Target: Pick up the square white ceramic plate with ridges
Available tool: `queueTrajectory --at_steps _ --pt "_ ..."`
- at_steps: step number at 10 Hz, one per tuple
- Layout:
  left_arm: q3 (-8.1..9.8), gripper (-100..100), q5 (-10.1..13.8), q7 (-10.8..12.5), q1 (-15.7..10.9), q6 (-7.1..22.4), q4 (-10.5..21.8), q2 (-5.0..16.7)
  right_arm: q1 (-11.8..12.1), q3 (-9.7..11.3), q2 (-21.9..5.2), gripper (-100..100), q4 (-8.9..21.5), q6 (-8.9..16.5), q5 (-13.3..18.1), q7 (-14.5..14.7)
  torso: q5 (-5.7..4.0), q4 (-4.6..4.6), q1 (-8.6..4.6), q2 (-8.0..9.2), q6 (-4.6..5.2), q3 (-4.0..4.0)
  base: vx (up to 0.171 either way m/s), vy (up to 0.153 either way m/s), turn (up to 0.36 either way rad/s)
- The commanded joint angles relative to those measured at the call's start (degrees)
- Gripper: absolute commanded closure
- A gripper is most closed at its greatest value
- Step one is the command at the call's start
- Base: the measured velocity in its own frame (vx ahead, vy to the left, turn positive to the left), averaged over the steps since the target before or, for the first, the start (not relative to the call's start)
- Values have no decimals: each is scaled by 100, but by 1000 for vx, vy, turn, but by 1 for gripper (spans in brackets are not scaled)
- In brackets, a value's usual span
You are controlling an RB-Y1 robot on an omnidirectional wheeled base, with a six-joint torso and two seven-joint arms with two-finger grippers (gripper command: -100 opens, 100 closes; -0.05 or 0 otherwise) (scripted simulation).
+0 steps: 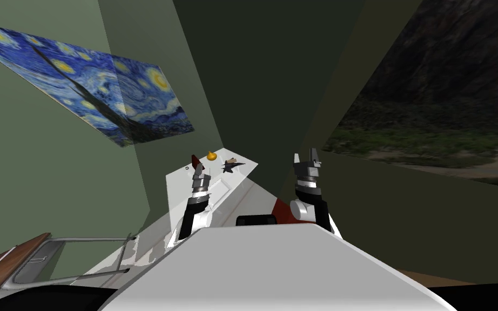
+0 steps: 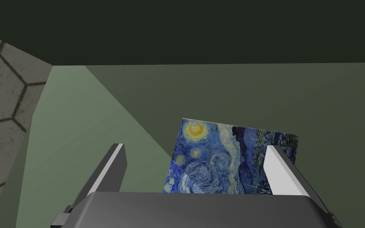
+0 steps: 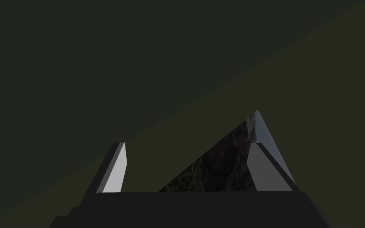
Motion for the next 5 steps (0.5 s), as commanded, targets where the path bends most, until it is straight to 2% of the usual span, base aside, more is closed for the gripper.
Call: queueTrajectory --at_steps 1,3,5 --pt "-12 -100 13 -14 -76 48 167 -2 0 0 0 0 0 0 0 0 0 0 0 0 0 0 30 -60 11" --pt "11 -100 116 24 -128 120 562 58 0 0 0 0 0 0 0 0 3 1 15 4 0 2 26 -50 36" --pt "39 -100 223 69 -188 200 960 101 0 0 0 0 0 0 0 0 1 0 3 -1 0 0 48 -90 46"
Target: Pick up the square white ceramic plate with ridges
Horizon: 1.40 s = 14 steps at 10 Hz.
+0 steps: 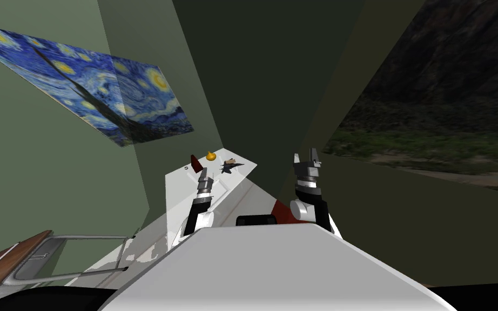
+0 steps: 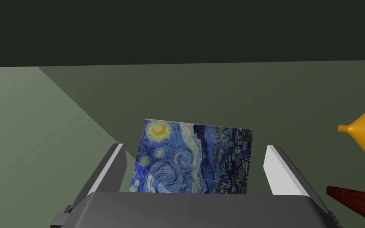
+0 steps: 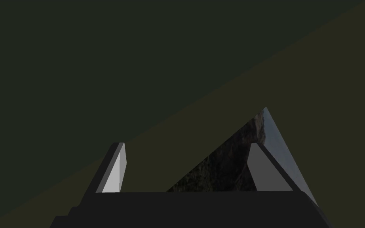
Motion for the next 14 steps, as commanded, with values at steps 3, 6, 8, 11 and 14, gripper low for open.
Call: queueTrajectory --at_steps 3,6,8,11,14 --pt "72 -100 159 93 -125 95 654 74 0 0 0 0 0 0 0 0 3 1 14 5 1 3 32 -57 34" --pt "109 -100 261 153 -202 189 1100 94 0 0 -1 0 0 0 0 0 4 2 17 10 0 6 25 -49 38" --pt "129 -100 310 186 -244 238 1408 101 -1 0 0 0 0 0 0 0 3 2 17 8 1 4 24 -46 25" --pt "150 -100 356 221 -288 288 1683 105 0 0 -1 0 0 0 0 0 4 3 22 12 0 7 15 -34 24" --pt "195 -100 440 297 -382 391 2161 110 -1 -1 -1 0 0 0 0 0 5 3 28 12 1 7 19 -23 30"
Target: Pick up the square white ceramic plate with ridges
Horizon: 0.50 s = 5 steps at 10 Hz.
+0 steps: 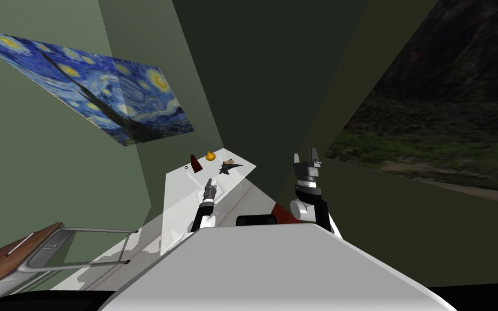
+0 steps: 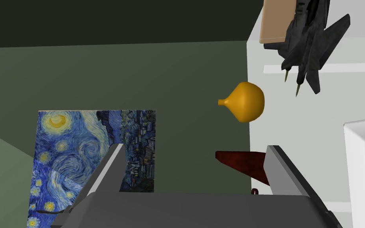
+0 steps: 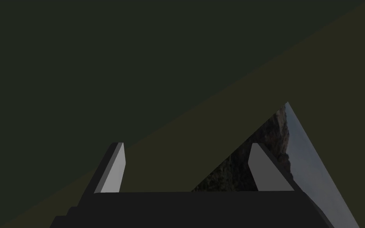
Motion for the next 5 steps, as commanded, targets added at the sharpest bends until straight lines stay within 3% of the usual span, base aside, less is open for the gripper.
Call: queueTrajectory --at_steps 1,5 --pt "33 -100 74 93 -10 48 286 48 0 0 0 0 0 0 0 0 0 0 0 0 0 0 25 -35 55" --pt "82 -100 139 177 -112 154 759 42 0 0 0 0 0 0 0 0 0 1 4 5 0 2 15 -15 26"
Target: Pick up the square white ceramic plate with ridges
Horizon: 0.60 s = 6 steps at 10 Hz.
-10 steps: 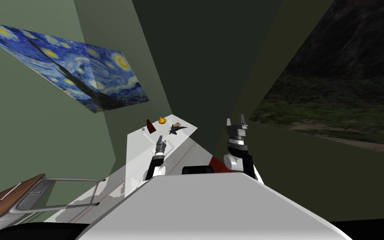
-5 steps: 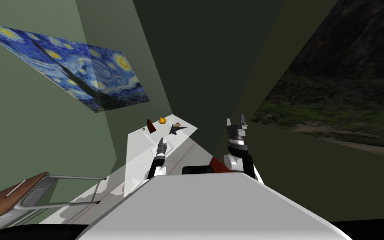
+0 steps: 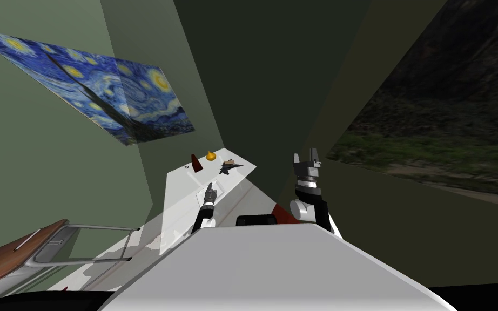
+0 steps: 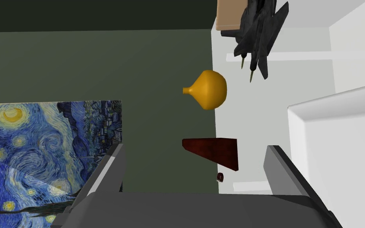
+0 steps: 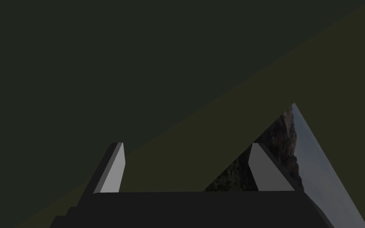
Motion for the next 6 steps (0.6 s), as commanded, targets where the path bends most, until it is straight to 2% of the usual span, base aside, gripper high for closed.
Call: queueTrajectory --at_steps 1,3,6 --pt "24 -100 24 39 -65 22 181 23 0 0 0 0 0 0 0 0 0 0 0 0 0 0 10 -8 21" --pt "74 -100 76 127 -168 127 582 8 0 0 0 0 0 0 0 0 0 0 2 0 0 0 14 -7 43" --pt "99 -100 97 171 -220 179 805 -4 0 0 0 0 0 0 0 0 1 0 5 -1 1 0 11 1 19"
